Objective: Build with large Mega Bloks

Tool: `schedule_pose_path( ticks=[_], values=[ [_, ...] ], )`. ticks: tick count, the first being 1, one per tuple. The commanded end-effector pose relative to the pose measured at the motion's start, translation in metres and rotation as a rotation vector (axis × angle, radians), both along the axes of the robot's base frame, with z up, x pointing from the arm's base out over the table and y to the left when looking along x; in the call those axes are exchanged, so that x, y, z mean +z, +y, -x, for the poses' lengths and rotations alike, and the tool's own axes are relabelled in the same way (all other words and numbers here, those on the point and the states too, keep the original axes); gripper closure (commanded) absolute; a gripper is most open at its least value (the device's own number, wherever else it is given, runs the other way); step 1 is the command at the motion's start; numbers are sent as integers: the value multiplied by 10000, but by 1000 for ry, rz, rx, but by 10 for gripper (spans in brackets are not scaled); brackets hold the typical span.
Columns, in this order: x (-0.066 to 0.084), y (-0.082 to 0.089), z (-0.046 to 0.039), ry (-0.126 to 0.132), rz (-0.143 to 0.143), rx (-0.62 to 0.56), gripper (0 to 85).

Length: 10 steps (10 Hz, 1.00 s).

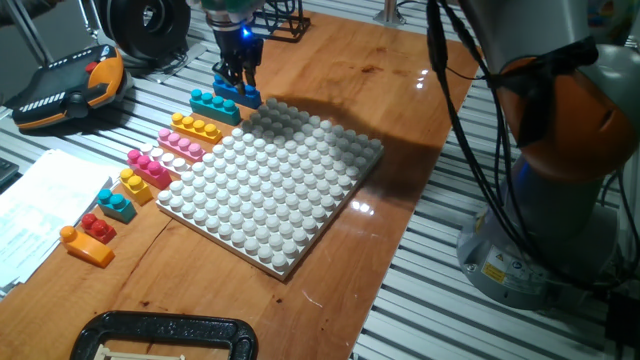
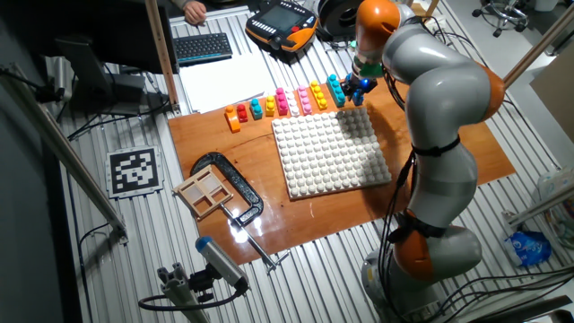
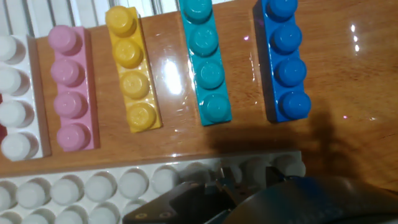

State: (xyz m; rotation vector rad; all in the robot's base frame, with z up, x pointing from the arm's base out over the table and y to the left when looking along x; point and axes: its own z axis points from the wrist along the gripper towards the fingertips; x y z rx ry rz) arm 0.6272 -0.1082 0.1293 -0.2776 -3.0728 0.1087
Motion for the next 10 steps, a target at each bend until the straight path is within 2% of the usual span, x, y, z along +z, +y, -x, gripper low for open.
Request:
schedule_pose_path(
  ticks=[1,2,3,4,6,7,9,10],
  values=[
    [-2,1,0,13,-8,-26,510],
    [-2,1,0,7,-10,-64,510],
    [-2,1,0,-17,-11,-98,510],
    [-2,1,0,-28,13,-122,510],
    [-2,1,0,-47,30,-137,510],
    [-2,1,0,-49,37,-137,510],
    [-2,1,0,-36,43,-119,510],
    [4,-34,-39,-26,45,-105,510]
  ],
)
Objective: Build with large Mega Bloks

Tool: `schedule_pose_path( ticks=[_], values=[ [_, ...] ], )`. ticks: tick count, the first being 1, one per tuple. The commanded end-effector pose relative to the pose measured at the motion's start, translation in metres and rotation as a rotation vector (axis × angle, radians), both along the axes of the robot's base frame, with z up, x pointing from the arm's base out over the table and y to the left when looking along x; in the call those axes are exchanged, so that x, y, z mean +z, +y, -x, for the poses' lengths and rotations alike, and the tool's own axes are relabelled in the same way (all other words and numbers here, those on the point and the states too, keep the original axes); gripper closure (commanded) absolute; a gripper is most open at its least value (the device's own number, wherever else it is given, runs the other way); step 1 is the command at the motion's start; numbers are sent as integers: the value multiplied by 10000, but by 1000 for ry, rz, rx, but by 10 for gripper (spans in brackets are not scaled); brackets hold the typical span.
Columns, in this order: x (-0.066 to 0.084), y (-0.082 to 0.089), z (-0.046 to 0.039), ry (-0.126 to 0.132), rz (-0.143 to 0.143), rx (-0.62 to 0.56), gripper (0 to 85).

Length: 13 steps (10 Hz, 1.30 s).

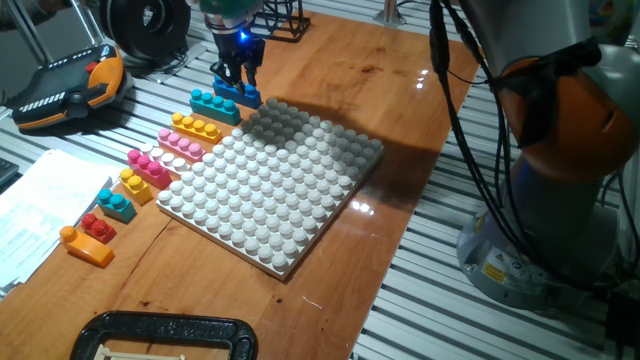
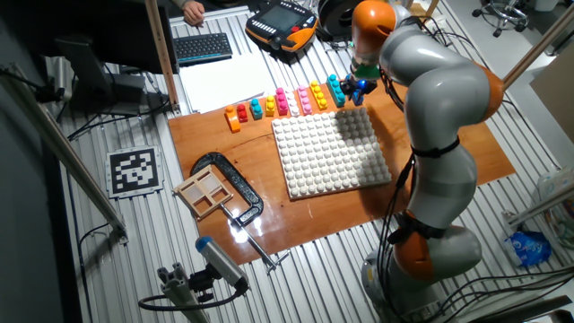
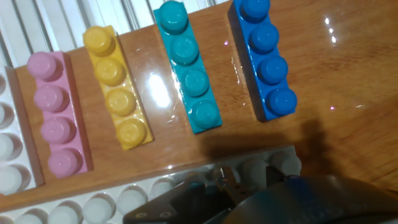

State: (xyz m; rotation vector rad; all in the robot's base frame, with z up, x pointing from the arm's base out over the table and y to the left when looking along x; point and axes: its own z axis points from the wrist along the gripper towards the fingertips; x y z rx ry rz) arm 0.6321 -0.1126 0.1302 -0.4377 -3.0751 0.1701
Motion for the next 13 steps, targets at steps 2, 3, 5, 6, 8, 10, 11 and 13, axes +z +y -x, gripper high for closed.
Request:
schedule_pose_path(
  ticks=[2,3,5,6,8,10,11,13],
  values=[
    [17,-170,-201,7,-2,27,510],
    [-5,-285,-306,8,-10,50,510],
    [-49,-384,-442,4,-14,78,510],
    [-73,-420,-512,6,-19,93,510],
    [-139,-471,-628,1,-17,122,510],
    [-179,-545,-732,7,-23,155,510],
    [-205,-573,-777,1,-24,163,510],
    [-264,-584,-832,-7,-27,173,510]
  ],
)
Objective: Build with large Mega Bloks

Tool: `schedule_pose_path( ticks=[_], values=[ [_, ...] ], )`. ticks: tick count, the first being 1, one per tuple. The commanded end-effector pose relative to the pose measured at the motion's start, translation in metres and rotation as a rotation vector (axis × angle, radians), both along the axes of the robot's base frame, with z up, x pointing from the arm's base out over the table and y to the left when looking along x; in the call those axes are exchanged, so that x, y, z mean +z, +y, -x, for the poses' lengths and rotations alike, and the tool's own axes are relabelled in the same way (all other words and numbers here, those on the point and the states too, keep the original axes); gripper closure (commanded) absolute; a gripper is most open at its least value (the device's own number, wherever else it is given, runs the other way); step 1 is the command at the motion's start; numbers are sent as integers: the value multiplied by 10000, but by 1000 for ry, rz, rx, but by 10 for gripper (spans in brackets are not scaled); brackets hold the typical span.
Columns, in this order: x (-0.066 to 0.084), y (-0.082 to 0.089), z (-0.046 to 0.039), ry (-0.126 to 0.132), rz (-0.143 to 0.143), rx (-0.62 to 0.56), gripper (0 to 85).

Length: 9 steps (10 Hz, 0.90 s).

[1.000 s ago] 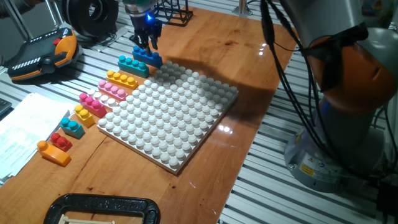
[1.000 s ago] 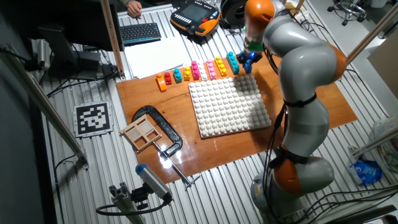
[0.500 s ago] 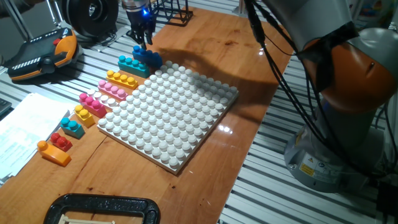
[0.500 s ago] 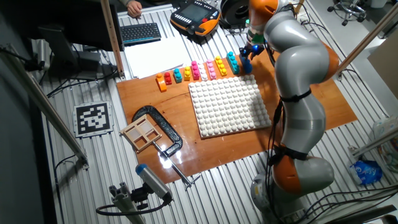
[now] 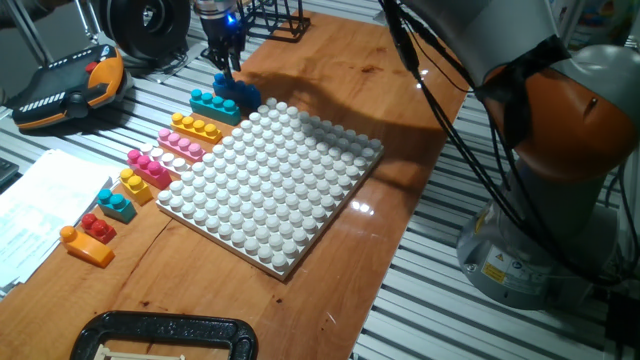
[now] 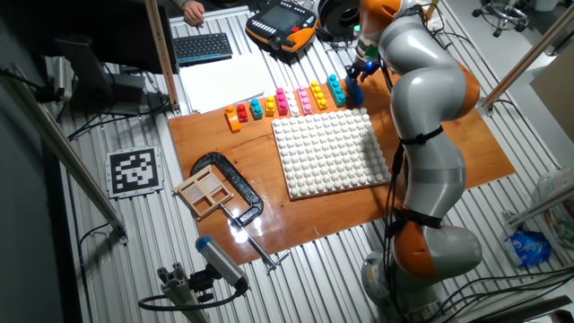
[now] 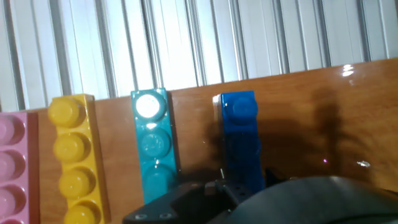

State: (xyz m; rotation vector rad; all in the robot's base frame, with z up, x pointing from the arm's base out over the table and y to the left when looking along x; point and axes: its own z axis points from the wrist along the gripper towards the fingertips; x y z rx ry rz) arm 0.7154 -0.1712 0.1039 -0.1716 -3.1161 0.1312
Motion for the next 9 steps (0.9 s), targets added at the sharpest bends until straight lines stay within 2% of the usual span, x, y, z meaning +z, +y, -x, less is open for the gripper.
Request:
schedule_pose_path(
  ticks=[1,5,7,9],
  values=[
    [-42,-13,-28,-4,0,9,340],
    [-145,-62,-79,-2,-18,33,340],
    [-251,-70,-105,-8,-31,40,340],
    [-287,-95,-105,-5,-36,44,340]
  ],
)
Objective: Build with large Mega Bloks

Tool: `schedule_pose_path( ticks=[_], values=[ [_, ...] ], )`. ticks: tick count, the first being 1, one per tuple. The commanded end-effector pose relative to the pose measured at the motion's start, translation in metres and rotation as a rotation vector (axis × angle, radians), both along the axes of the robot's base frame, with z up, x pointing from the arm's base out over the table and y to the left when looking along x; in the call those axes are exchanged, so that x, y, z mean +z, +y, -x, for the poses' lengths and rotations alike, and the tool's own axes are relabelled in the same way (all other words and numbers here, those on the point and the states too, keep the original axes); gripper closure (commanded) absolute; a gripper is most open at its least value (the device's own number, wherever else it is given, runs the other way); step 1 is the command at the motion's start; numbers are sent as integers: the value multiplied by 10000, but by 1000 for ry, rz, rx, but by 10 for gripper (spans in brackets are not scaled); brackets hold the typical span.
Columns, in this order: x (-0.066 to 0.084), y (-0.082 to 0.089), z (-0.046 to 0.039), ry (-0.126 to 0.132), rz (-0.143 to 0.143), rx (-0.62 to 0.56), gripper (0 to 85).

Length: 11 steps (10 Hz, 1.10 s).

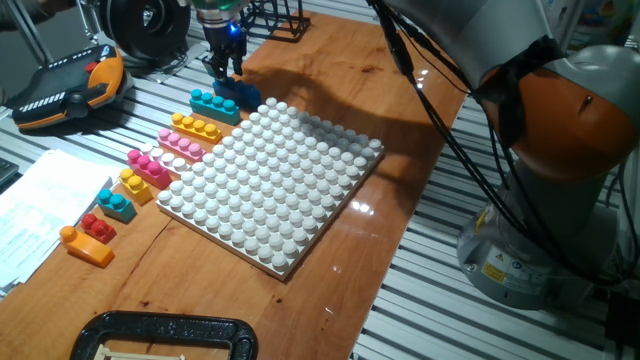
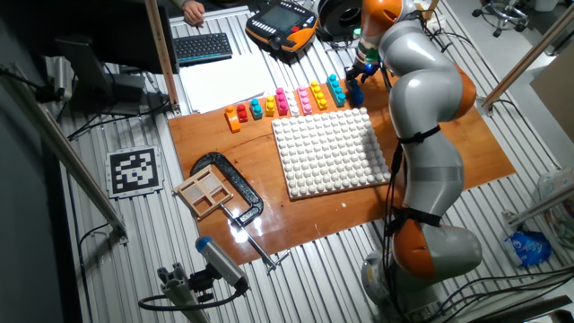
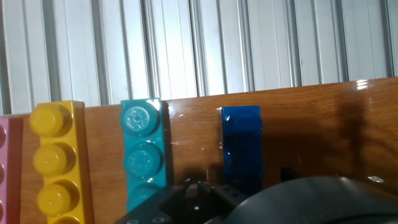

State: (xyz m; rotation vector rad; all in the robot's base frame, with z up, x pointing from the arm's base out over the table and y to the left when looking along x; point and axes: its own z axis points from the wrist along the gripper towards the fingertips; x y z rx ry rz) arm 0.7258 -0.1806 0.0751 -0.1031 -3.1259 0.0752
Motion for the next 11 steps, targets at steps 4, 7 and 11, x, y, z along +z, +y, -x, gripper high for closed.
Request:
schedule_pose_path(
  ticks=[4,7,11],
  values=[
    [-62,19,53,0,-6,3,340],
    [-68,21,58,1,1,25,680],
    [-24,22,66,12,1,24,850]
  ],
)
